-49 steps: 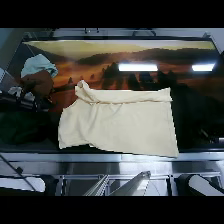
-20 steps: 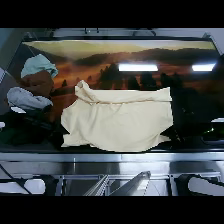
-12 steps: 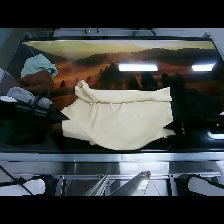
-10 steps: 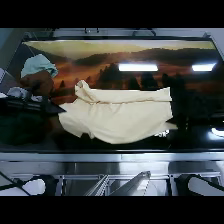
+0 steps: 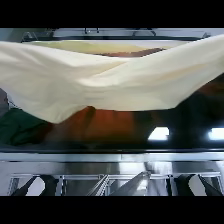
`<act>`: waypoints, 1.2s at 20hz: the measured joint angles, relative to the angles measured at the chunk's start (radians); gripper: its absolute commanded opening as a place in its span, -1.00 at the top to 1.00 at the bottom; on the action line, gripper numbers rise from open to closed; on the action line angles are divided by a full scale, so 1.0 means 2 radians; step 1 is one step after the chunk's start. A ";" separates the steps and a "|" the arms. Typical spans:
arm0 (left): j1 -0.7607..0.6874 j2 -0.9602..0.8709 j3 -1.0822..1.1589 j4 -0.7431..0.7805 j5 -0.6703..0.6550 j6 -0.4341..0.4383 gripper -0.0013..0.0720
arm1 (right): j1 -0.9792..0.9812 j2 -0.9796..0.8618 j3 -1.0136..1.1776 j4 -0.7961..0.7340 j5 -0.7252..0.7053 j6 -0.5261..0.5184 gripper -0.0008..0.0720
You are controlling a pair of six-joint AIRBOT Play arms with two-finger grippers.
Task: Fold the shirts.
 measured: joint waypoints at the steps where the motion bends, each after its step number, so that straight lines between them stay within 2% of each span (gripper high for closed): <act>1: 0.022 0.021 0.018 -0.009 -0.004 -0.001 0.91 | -0.006 0.017 0.017 0.007 -0.010 -0.004 0.91; 5: 0.109 0.072 0.058 -0.028 -0.008 -0.021 0.91 | -0.013 0.045 0.067 0.011 -0.027 -0.013 0.91; 7: 0.124 0.068 0.053 -0.019 -0.008 -0.028 0.91 | -0.012 0.042 0.078 -0.021 -0.032 -0.013 0.91; 9: 0.110 0.047 0.028 0.009 -0.009 -0.037 0.91 | 0.003 0.026 0.075 -0.087 -0.040 -0.005 0.91; 11: 0.061 0.007 0.000 0.054 -0.008 -0.038 0.91 | 0.034 0.004 0.049 -0.153 -0.056 0.003 0.91; 14: -0.052 -0.086 -0.010 0.163 0.039 -0.025 0.91 | 0.090 -0.045 -0.015 -0.238 -0.124 0.001 0.91; 17: -0.163 -0.231 0.042 0.280 0.094 -0.024 0.91 | 0.122 -0.126 -0.063 -0.285 -0.198 -0.015 0.91; 20: -0.226 -0.394 0.142 0.343 0.113 -0.058 0.92 | 0.133 -0.222 -0.080 -0.302 -0.245 -0.036 0.91; 24: -0.254 -0.557 0.271 0.373 0.103 -0.116 0.92 | 0.136 -0.338 -0.080 -0.300 -0.280 -0.073 0.91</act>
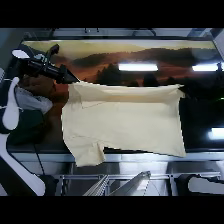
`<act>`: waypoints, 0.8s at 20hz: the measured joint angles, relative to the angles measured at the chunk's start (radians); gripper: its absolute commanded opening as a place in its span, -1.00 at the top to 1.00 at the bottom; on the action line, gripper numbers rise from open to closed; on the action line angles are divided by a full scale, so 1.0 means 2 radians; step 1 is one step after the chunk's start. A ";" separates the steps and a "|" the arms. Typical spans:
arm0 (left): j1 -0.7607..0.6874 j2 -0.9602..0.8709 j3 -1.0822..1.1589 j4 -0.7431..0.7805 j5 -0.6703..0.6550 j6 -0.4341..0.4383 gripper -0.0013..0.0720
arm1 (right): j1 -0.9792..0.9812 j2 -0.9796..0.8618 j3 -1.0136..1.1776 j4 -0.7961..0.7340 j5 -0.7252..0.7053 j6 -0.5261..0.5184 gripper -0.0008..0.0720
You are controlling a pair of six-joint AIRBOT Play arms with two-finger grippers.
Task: Fold the shirts.
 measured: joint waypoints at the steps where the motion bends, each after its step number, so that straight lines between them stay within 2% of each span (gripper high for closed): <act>1: 0.000 -0.021 0.015 0.003 0.001 -0.010 0.92 | -0.003 -0.022 0.006 0.006 -0.002 -0.007 0.91; 4: 0.008 -0.051 0.027 0.004 0.018 -0.028 0.92 | -0.018 -0.072 0.039 0.024 0.001 -0.021 0.91; 9: 0.010 -0.062 0.037 -0.026 -0.001 -0.037 0.92 | -0.036 -0.102 0.080 0.030 0.078 -0.030 0.91; 12: 0.007 -0.064 0.041 -0.027 -0.031 -0.047 0.92 | -0.045 -0.106 0.086 -0.008 0.126 -0.027 0.91; 16: 0.006 -0.065 0.043 0.041 -0.069 -0.081 0.92 | -0.051 -0.108 0.077 -0.076 0.163 -0.010 0.91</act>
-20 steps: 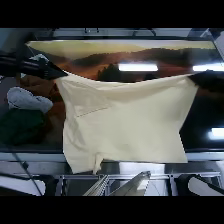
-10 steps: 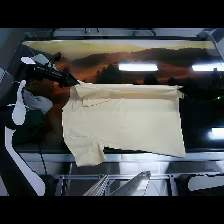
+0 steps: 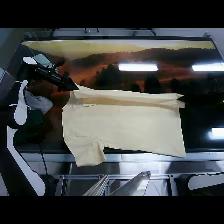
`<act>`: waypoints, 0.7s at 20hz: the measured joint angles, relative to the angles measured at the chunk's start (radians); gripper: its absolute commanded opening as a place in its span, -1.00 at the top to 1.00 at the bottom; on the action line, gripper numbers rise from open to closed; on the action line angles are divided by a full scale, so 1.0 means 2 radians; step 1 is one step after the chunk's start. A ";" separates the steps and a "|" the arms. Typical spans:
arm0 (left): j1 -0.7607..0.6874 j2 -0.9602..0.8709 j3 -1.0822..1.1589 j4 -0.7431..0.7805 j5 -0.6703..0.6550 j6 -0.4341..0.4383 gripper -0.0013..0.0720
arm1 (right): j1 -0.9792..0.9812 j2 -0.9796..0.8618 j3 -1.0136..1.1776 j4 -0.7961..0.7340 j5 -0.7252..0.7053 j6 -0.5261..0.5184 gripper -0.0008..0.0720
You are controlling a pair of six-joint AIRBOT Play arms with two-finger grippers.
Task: Fold the shirts.
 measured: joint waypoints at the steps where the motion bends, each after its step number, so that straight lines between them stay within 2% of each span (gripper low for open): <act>1: 0.000 0.000 -0.001 0.014 -0.006 -0.008 0.92 | -0.001 0.000 -0.006 -0.012 0.003 0.002 0.91; 8: 0.000 0.000 -0.056 0.059 -0.017 -0.034 0.97 | -0.002 -0.001 -0.032 -0.044 -0.009 0.005 0.87; 9: 0.000 0.000 -0.061 0.060 -0.017 -0.034 0.94 | -0.002 -0.001 -0.033 -0.045 -0.011 0.006 0.52; 10: 0.000 0.000 -0.062 0.063 -0.016 -0.034 0.42 | -0.002 -0.001 -0.033 -0.048 -0.014 0.009 0.14; 12: 0.000 0.000 -0.056 0.066 -0.019 -0.035 -0.63 | -0.003 0.000 -0.034 -0.049 -0.013 0.012 0.11; 13: 0.001 0.000 -0.050 0.066 -0.023 -0.040 -0.86 | -0.005 0.003 -0.032 -0.052 -0.007 0.015 0.07; 14: 0.003 0.000 -0.041 0.066 -0.027 -0.046 -0.86 | -0.008 0.008 -0.027 -0.060 0.001 0.023 0.07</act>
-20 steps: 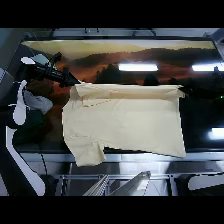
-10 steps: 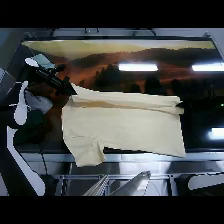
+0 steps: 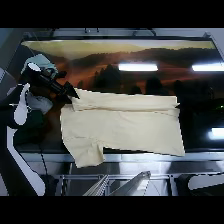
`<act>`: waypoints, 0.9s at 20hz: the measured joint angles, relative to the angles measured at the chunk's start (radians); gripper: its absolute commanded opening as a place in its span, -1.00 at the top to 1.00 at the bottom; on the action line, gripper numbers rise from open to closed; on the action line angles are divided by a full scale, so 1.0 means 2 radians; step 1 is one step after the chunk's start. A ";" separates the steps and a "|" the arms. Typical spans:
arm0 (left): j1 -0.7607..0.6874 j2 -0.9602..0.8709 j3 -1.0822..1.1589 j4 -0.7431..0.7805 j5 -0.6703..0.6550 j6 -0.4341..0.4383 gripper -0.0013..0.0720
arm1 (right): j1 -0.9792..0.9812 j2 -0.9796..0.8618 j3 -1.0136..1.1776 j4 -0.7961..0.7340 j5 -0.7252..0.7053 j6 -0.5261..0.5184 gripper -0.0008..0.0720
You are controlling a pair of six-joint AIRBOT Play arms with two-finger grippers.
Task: Fold the shirts.
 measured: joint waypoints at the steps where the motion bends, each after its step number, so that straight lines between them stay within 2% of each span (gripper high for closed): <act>1: 0.004 0.001 0.009 0.000 0.000 -0.007 -0.85 | -0.006 0.008 0.006 -0.017 0.009 0.013 -0.07; 2: 0.010 0.005 0.015 0.000 0.000 -0.015 -0.85 | -0.013 0.018 0.010 -0.040 0.019 0.028 -0.40; 3: 0.016 0.013 0.014 0.000 -0.005 -0.019 -0.85 | -0.022 0.032 0.012 -0.068 0.031 0.044 -0.46; 5: 0.029 0.040 -0.010 0.000 -0.008 -0.017 -0.84 | -0.044 0.064 0.000 -0.118 0.046 0.069 -0.45; 8: 0.054 0.103 -0.098 0.000 0.019 0.021 -0.84 | -0.076 0.109 -0.058 -0.157 0.059 0.085 -0.45; 14: 0.130 0.222 -0.315 0.000 0.113 0.096 -0.85 | -0.084 0.141 -0.212 -0.166 0.070 0.091 -0.45; 15: 0.141 0.234 -0.341 0.000 0.119 0.104 -0.84 | -0.078 0.142 -0.233 -0.160 0.070 0.091 -0.42; 17: 0.165 0.256 -0.389 0.000 0.129 0.114 -0.84 | -0.057 0.144 -0.266 -0.159 0.064 0.091 0.07; 18: 0.175 0.264 -0.410 -0.001 0.129 0.117 -0.84 | -0.044 0.143 -0.277 -0.162 0.064 0.090 0.39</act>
